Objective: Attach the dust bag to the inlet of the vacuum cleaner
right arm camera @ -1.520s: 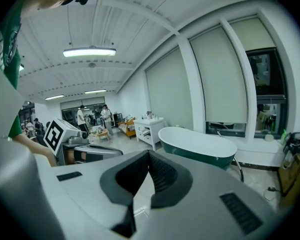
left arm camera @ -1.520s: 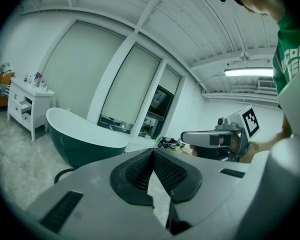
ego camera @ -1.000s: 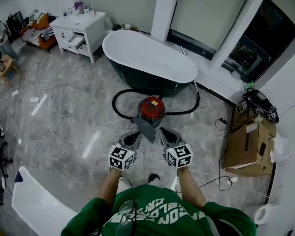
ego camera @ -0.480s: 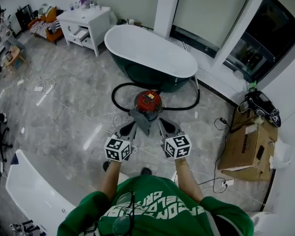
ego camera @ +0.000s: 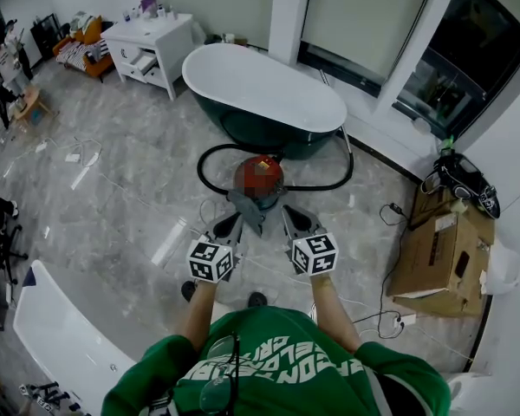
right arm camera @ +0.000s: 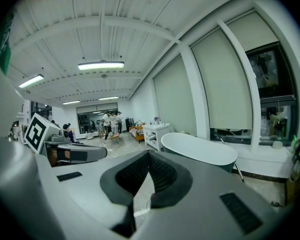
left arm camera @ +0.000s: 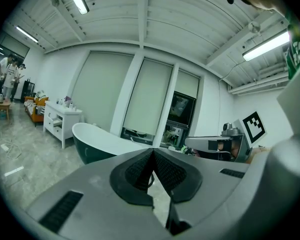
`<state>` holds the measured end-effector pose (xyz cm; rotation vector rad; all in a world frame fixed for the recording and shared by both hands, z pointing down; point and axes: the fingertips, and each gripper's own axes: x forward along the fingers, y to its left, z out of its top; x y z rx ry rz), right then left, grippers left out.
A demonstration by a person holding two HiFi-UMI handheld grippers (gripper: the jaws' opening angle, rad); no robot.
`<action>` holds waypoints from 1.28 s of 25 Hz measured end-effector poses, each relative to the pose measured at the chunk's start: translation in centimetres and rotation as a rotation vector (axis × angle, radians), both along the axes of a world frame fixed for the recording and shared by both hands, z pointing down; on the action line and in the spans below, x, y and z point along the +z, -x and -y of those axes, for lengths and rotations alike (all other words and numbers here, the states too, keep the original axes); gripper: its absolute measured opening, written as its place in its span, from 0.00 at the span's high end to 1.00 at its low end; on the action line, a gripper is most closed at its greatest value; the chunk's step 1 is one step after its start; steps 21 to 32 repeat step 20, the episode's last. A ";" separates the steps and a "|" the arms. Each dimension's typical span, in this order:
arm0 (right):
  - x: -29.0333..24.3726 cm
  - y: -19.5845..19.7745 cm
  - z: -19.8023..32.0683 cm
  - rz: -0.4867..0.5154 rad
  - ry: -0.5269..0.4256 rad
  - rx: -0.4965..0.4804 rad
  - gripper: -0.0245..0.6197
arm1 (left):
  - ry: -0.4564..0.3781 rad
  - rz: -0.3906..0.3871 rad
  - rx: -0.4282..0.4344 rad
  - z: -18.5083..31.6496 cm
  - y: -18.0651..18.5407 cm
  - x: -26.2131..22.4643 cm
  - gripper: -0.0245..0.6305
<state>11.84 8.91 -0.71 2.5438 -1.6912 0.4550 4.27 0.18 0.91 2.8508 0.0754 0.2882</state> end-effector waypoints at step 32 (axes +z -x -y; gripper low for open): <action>0.5 -0.5 -2.0 0.027 -0.010 0.008 0.95 | 0.016 0.018 -0.009 -2.6 -0.3 0.4 0.96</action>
